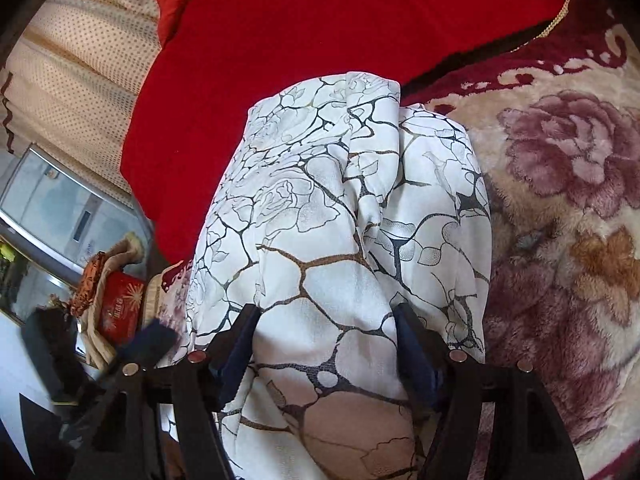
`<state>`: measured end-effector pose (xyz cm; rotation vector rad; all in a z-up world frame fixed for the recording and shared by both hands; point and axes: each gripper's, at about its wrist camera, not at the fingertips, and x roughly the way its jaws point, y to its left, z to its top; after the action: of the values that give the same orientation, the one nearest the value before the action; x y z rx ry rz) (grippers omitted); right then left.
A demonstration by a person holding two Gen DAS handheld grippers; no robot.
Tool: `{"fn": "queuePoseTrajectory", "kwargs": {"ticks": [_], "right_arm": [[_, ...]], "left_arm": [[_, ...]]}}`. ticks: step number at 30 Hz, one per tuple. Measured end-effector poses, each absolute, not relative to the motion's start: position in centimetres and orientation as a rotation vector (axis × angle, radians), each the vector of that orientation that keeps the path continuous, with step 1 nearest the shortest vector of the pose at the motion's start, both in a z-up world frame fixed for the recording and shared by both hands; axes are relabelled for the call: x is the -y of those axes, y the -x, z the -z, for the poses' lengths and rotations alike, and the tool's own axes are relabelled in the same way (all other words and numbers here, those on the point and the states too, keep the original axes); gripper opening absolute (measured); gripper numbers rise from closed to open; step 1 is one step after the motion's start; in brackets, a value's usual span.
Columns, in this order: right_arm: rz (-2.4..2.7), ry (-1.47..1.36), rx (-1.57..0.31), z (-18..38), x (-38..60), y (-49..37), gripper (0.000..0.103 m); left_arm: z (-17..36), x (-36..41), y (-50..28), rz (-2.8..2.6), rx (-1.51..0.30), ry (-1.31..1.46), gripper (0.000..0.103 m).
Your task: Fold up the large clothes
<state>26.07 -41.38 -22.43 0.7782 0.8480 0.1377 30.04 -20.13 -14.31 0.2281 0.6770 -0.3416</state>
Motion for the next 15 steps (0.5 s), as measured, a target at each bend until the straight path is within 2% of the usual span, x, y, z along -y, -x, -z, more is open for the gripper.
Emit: {"fn": "queuePoseTrajectory", "kwargs": {"ticks": [3, 6, 11, 15], "right_arm": [[-0.165, -0.808, -0.849, 22.9, 41.9, -26.1, 0.072], [-0.185, -0.870, -0.844, 23.2, 42.6, -25.9, 0.072], [-0.175, -0.909, -0.835, 23.0, 43.1, -25.6, 0.070], [-0.167, -0.876, -0.719, 20.4, 43.1, -24.2, 0.070]], "left_arm": [[14.2, 21.2, -30.0, 0.272, -0.634, -0.296, 0.103], [17.2, 21.7, -31.1, 0.237, -0.712, -0.378, 0.103], [18.4, 19.0, -32.6, 0.314, -0.788, -0.198, 0.103], [18.2, 18.2, -32.4, 0.305, -0.781, -0.209, 0.103]]}}
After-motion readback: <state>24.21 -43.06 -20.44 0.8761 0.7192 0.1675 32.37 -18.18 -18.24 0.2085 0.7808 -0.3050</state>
